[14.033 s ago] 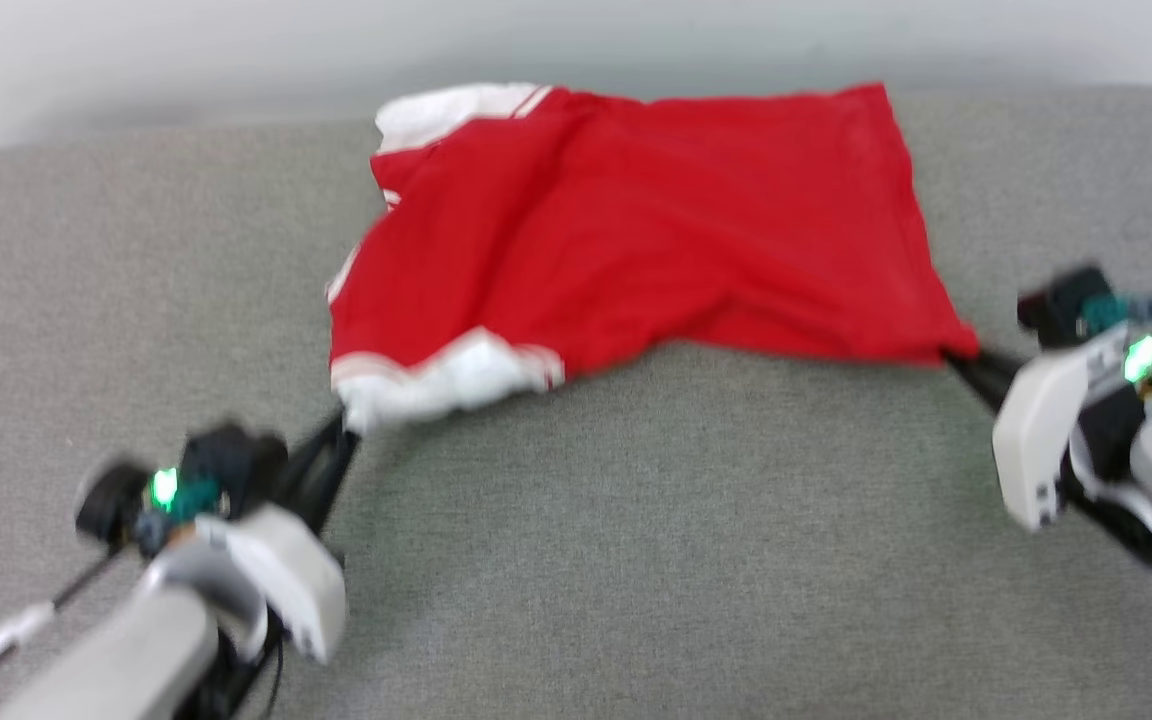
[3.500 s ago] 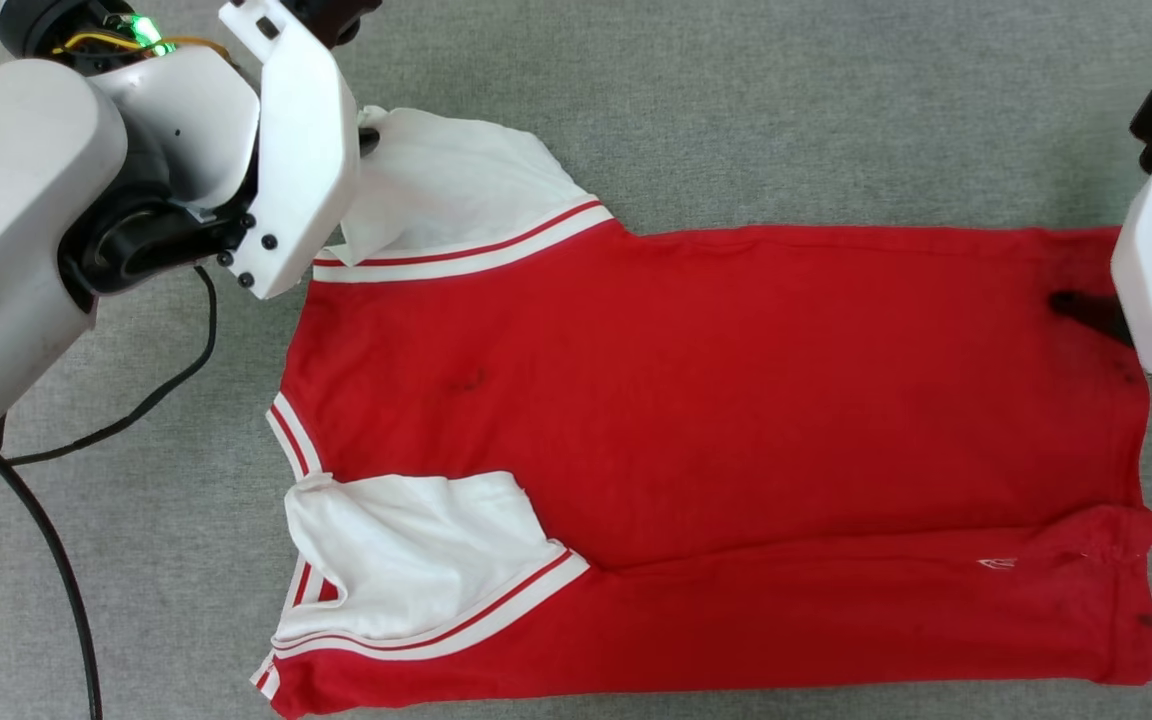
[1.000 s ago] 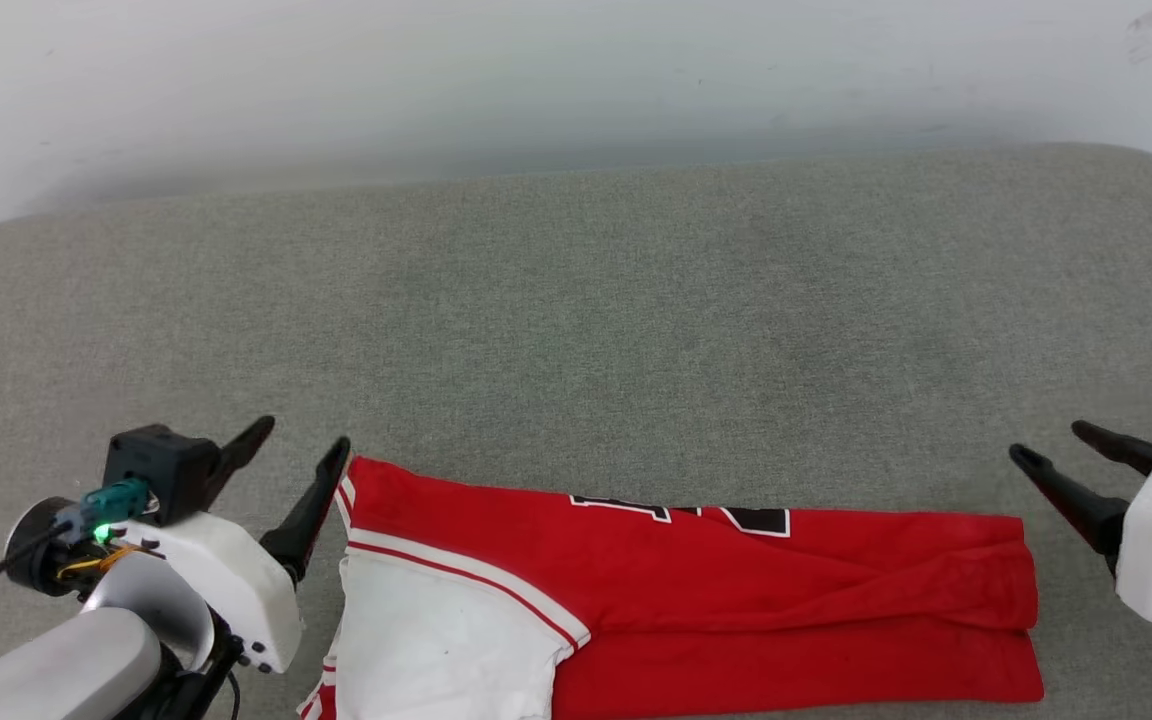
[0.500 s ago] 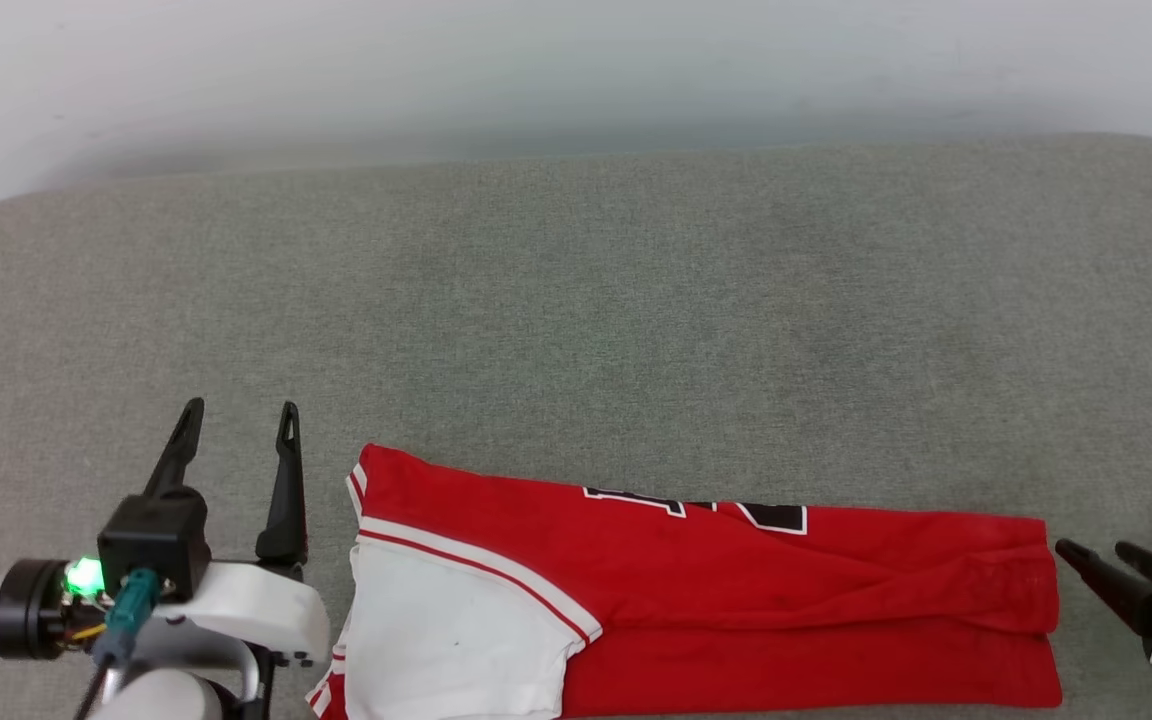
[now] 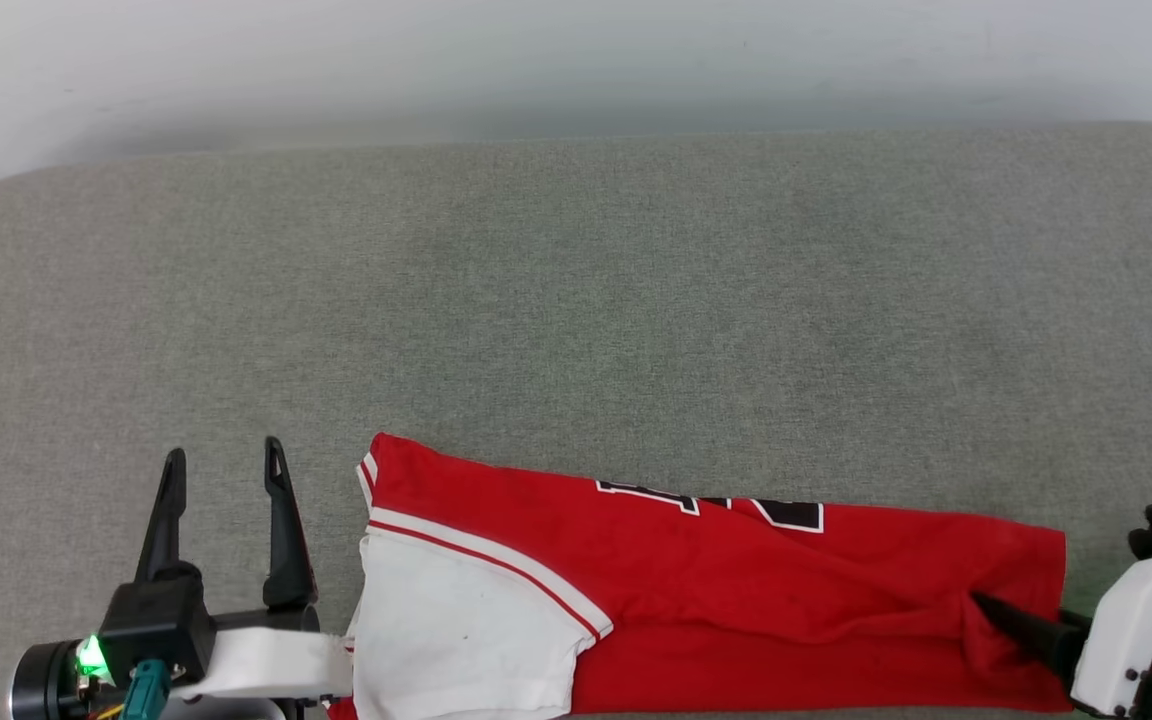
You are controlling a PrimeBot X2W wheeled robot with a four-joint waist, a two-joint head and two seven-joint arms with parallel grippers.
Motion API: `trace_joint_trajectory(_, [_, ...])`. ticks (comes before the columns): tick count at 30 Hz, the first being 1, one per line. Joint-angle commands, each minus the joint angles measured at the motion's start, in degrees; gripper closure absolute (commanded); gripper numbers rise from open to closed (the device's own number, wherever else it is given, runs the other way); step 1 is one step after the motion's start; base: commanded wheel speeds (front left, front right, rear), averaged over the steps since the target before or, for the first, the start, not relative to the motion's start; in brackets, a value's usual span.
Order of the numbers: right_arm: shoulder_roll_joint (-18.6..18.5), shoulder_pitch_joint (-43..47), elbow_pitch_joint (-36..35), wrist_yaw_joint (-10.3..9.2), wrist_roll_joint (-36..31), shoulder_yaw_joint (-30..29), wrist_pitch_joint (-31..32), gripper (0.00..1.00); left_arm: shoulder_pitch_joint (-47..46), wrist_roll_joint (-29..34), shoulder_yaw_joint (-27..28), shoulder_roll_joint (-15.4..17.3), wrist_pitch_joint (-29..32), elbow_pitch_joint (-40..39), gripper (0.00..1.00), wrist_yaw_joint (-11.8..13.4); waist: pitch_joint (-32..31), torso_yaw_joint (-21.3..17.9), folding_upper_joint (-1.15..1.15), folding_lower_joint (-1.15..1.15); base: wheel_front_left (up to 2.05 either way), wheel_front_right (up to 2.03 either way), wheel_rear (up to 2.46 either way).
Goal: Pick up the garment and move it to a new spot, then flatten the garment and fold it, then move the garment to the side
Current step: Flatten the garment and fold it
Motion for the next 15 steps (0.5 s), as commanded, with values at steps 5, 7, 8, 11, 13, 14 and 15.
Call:
trace_joint_trajectory(5, [3.9, 1.7, 2.1, -0.01, 0.4, 4.7, 2.5, 0.00, 3.3, 5.5, 5.1, -5.7, -0.2, 0.6, 0.00, -4.3, -0.1, 0.3, 0.00, 0.00, 0.00, 0.00, 0.00])
trace_joint_trajectory(7, [4.5, 1.4, 2.6, -0.01, 0.5, 5.7, 2.9, 0.00, 4.3, 7.5, 6.7, -7.7, -0.2, 0.9, 0.00, -5.7, -0.3, 0.4, 0.00, 0.00, 0.00, 0.00, 0.00])
trace_joint_trajectory(8, [4.6, 1.3, 2.8, -0.01, 0.5, 6.2, 3.1, 0.03, 4.6, 8.4, 7.3, -8.6, -0.2, 1.2, 0.00, -6.3, -0.4, 0.5, 0.00, 0.00, 0.00, 0.00, 0.00])
trace_joint_trajectory(11, [4.2, 0.4, 3.0, -0.01, 0.7, 6.2, 2.4, 1.00, 5.5, 11.0, 9.2, -10.8, -0.2, 2.0, 0.00, -8.2, -0.8, 0.7, 0.00, 0.00, 0.00, 0.00, 0.00])
trace_joint_trajectory(13, [3.2, -0.3, 2.7, 0.06, 0.5, 5.9, 1.7, 1.00, 6.1, 12.6, 10.3, -12.1, -0.2, 2.3, 0.00, -9.2, -1.1, 0.7, 0.00, 0.00, 0.00, 0.00, 0.00])
trace_joint_trajectory(14, [2.6, -0.7, 2.6, 0.05, 0.5, 5.6, 1.3, 1.00, 6.5, 13.5, 10.7, -12.5, -0.2, 2.4, 0.00, -9.6, -1.4, 0.7, 0.00, 0.00, 0.00, 0.00, 0.00])
trace_joint_trajectory(15, [1.9, -1.0, 2.3, -0.02, 0.6, 5.2, 1.0, 1.00, 6.9, 14.1, 11.0, -13.1, -0.2, 2.6, 0.00, -10.0, -1.6, 0.7, 0.00, 0.00, 0.00, 0.00, 0.00])
